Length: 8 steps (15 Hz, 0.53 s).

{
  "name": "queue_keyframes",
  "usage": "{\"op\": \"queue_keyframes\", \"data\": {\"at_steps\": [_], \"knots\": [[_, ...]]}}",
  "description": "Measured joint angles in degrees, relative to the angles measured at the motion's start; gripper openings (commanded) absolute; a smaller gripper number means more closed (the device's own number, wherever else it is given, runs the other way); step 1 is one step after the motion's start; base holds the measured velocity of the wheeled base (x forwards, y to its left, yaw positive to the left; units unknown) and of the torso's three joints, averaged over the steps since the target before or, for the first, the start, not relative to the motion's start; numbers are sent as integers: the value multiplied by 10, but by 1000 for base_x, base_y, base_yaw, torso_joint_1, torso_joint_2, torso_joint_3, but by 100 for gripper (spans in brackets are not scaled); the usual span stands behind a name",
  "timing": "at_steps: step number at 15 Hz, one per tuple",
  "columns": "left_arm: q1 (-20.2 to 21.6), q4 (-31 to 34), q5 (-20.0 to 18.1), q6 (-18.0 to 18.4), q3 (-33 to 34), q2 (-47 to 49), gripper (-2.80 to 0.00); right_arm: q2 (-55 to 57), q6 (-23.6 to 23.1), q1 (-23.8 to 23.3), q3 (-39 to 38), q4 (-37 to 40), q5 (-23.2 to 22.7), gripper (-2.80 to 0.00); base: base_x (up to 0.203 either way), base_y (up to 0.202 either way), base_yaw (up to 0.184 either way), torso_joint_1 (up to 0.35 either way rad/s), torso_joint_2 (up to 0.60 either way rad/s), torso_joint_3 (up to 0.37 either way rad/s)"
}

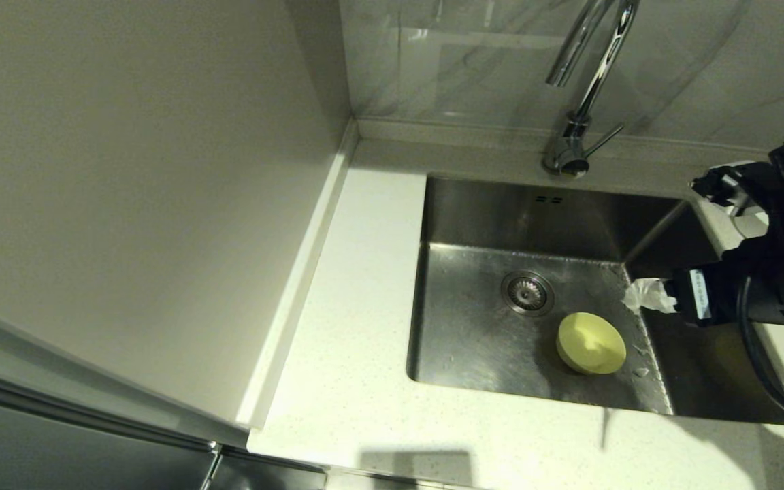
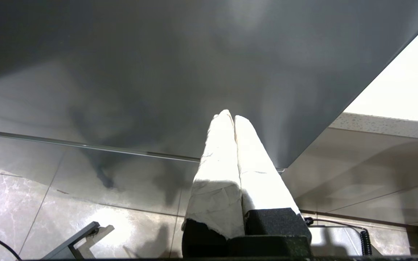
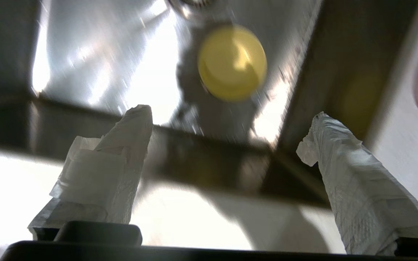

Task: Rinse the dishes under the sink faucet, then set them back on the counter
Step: Put a bowl into the sink

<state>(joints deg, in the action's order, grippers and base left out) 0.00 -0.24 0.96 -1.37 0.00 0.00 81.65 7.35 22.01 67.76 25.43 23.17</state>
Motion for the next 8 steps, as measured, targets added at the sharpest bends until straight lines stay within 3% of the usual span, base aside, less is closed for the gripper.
{"op": "queue_keyframes", "data": {"at_steps": [4, 8], "knots": [[0, 0, 0, 0, 0, 0, -280, -18, 9, -49, 113, 220, -7, 0, 0, 0, 0, 0, 0, 0], [0, 0, 0, 0, 0, 0, -280, -10, -46, -104, 239, 401, -17, 0, 0, 0, 0, 0, 0, 0]]}}
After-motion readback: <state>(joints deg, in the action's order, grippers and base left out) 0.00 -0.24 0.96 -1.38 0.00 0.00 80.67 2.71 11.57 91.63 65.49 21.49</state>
